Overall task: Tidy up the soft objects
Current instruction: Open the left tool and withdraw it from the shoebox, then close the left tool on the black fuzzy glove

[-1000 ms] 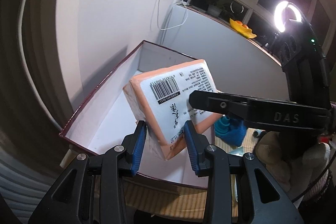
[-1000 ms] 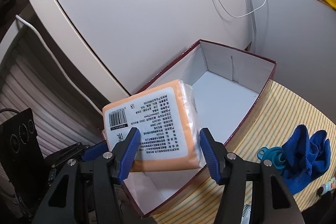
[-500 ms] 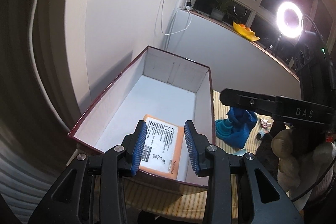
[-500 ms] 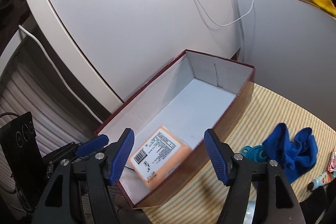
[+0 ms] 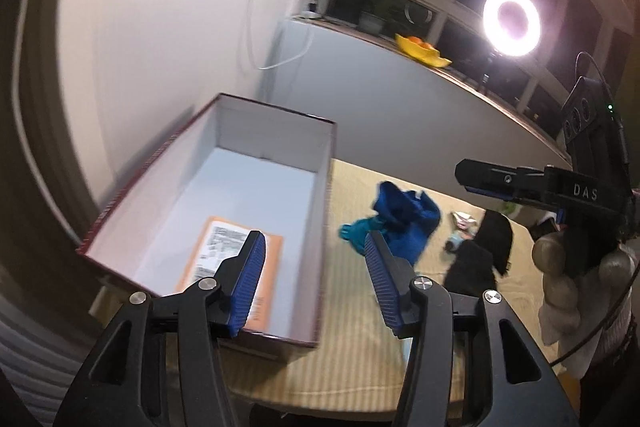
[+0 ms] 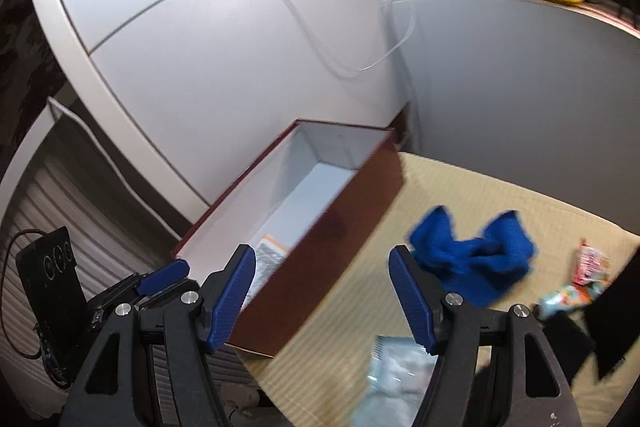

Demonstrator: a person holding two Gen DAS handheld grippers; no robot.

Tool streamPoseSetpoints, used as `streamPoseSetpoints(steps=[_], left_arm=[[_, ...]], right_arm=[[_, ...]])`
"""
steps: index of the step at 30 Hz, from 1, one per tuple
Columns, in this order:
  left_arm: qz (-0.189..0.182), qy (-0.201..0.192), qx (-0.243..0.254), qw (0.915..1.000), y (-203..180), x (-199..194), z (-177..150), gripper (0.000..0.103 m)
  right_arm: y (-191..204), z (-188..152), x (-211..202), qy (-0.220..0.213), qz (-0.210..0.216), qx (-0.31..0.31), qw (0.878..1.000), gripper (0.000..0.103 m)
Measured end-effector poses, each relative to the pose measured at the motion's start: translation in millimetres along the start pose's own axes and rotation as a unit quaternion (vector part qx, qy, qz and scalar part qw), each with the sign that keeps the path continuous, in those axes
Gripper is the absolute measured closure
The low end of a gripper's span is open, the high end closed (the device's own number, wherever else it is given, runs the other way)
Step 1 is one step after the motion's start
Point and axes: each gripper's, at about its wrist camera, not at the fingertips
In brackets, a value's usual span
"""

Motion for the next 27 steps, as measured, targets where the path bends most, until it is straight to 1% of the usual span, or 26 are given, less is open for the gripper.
streamPoseSetpoints(steps=[7, 11, 14, 18, 21, 24, 27], left_arm=[[-0.035, 0.021, 0.026, 0.9988, -37.3, 18.2, -3.7, 0.052], [-0.059, 0.039, 0.040, 0.9967, -59.9, 29.0, -8.2, 0.052], [-0.079, 0.059, 0.060, 0.9932, -80.5, 38.7, -13.9, 0.052], [-0.109, 0.101, 0.098, 0.9841, -110.9, 59.6, -21.2, 0.052], [-0.134, 0.143, 0.119, 0.9734, -131.4, 83.6, -26.3, 0.052], [-0.141, 0.173, 0.128, 0.9663, -145.2, 104.1, -31.6, 0.052], [-0.143, 0.197, 0.141, 0.9595, -157.4, 122.1, -36.9, 0.052]], right_arm=[[-43.2, -17.5, -38.3, -0.014, -0.023, 0.038, 0.999, 0.037], [-66.3, -35.3, -55.5, -0.014, -0.036, 0.055, 0.998, 0.037], [-85.7, -54.4, -67.5, -0.008, -0.048, 0.074, 0.996, 0.037], [-116.8, -85.8, -77.4, 0.008, -0.066, 0.112, 0.991, 0.037], [-139.0, -109.9, -82.4, 0.014, -0.065, 0.143, 0.988, 0.037], [-156.6, -130.8, -84.6, 0.009, -0.070, 0.171, 0.983, 0.037], [-173.1, -150.0, -80.5, 0.019, -0.064, 0.201, 0.977, 0.037]])
Point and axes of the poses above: each gripper's, at about its wrist camera, not at the fingertips, and x roughly the way its jaws point, y to its left, z to its top, and after that the axes turned 5 degrees about y, right-handed
